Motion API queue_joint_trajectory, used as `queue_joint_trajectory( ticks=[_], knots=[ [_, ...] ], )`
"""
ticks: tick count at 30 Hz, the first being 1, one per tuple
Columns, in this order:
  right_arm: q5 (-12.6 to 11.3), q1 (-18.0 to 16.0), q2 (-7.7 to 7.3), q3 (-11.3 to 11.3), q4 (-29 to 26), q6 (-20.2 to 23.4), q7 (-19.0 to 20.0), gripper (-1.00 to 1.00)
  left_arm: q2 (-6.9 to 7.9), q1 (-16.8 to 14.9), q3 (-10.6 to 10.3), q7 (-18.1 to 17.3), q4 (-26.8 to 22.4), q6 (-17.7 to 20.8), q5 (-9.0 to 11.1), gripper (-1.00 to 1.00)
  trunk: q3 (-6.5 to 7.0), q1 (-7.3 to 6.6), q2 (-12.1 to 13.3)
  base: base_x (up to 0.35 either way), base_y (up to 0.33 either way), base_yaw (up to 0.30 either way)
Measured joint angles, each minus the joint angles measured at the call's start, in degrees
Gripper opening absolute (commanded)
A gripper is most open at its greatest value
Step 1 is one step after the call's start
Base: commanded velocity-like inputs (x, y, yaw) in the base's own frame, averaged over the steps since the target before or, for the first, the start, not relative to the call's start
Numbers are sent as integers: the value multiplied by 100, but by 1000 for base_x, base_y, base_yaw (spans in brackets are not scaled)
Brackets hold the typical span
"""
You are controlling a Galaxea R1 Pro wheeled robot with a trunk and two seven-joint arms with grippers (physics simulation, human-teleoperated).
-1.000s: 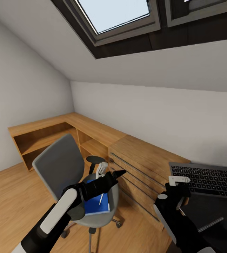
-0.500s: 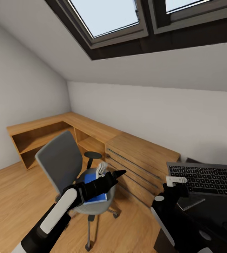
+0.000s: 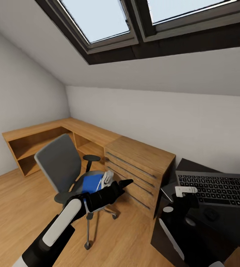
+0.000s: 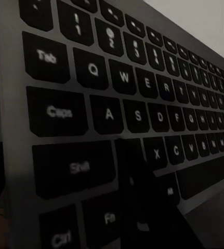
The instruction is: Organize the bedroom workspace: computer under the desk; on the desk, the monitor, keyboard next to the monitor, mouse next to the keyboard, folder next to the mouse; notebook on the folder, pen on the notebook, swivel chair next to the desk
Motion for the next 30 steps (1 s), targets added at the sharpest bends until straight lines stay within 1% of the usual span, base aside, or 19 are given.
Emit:
queue_joint_trajectory(
  ticks=[10,15,16,18,19,20,21,23,27,30],
  knots=[
    [0,4,-27,-12,0,-11,18,-100,5,0,26,10,0,1,-2,100,0,-2,0,-30,-20,0],
    [73,12,-111,-12,-112,-51,54,-100,1,0,30,13,0,1,-2,100,0,-2,-1,0,0,0],
    [80,13,-138,-12,-152,-62,59,-100,1,0,31,13,0,1,-1,100,0,-2,-1,0,0,0],
    [80,18,-255,-14,-328,-134,80,-100,4,0,38,13,0,1,0,100,0,-2,-1,0,0,0],
    [84,29,-357,-12,-442,-208,104,-100,6,0,43,13,0,-1,-1,100,1,-2,-1,0,0,0],
    [64,42,-411,-12,-487,-275,134,-100,6,0,46,13,0,-3,-2,100,0,-2,-1,0,0,0],
    [70,62,-497,-9,-549,-383,197,-100,7,0,51,13,0,-3,-3,100,0,-2,-1,0,0,0],
    [71,87,-579,-7,-605,-554,313,-100,8,0,55,13,0,-6,-3,100,0,-2,-1,0,0,0],
    [78,110,-650,-12,-650,-685,494,-100,3,0,52,13,2,-7,-2,100,0,-2,0,0,0,0],
    [71,197,-721,-15,-690,-736,697,-100,4,0,54,18,12,-8,3,100,0,-2,0,0,0,0]
  ],
)
